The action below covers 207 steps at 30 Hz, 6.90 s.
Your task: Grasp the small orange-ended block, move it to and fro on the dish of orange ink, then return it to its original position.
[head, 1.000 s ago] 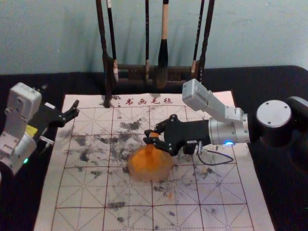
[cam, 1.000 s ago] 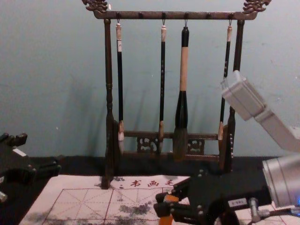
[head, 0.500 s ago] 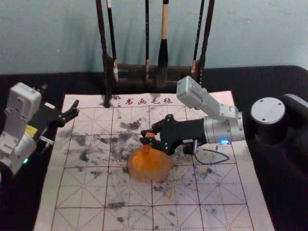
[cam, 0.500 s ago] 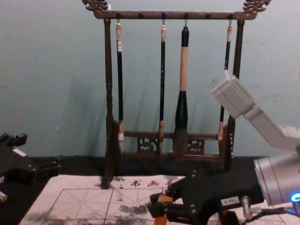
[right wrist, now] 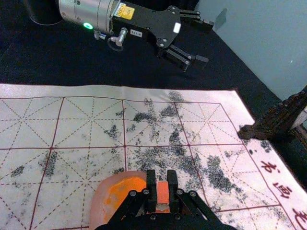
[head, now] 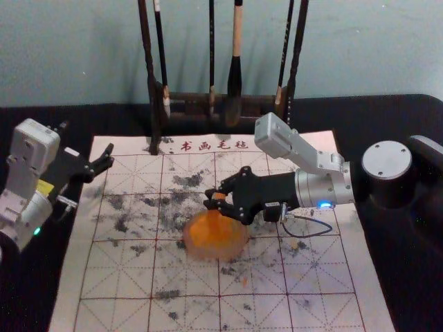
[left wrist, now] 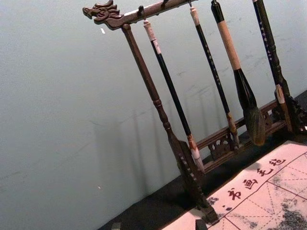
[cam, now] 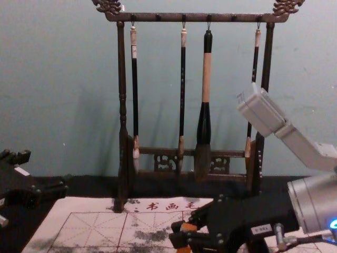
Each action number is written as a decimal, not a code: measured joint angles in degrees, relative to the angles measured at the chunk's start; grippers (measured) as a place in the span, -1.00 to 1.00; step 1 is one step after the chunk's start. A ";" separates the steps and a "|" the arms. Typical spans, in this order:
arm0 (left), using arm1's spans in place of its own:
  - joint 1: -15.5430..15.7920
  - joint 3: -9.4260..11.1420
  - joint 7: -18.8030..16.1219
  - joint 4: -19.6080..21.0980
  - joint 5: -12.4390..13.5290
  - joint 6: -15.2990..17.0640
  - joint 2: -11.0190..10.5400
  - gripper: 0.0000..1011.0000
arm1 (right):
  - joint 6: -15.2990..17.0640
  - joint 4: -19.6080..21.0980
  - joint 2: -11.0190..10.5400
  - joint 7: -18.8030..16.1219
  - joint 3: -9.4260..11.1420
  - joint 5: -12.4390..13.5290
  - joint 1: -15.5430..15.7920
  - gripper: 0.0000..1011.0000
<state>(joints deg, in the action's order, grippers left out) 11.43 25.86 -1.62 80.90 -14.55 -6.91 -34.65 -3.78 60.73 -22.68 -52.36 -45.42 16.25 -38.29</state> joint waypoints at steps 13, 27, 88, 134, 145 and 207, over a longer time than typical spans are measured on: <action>0.00 0.00 0.00 0.00 0.00 0.00 0.00 0.98 | 0.11 1.29 -1.13 0.52 0.66 -0.01 0.73 -0.74; 0.00 0.00 0.00 0.00 0.00 0.00 0.00 0.98 | 0.43 3.70 -3.03 0.18 0.74 0.19 1.79 -0.74; 0.00 0.00 0.00 0.00 0.00 0.00 0.00 0.98 | -1.55 -0.11 1.20 -1.31 -2.02 0.85 -0.28 -0.74; 0.00 0.00 0.00 0.00 0.00 0.00 0.00 0.98 | -0.31 5.96 -4.63 0.70 1.16 0.71 3.42 -0.74; 0.00 0.00 0.00 0.00 0.00 0.00 0.00 0.98 | -0.24 8.48 -5.80 0.24 1.18 1.24 4.75 -0.74; 0.00 0.00 0.00 0.00 0.00 0.00 0.00 0.98 | -2.00 2.12 -1.27 1.34 1.05 0.05 1.81 -0.74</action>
<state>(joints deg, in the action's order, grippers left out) 11.43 25.86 -1.62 80.90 -14.55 -6.91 -34.65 -5.79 62.86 -23.95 -51.02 -44.38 16.30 -36.47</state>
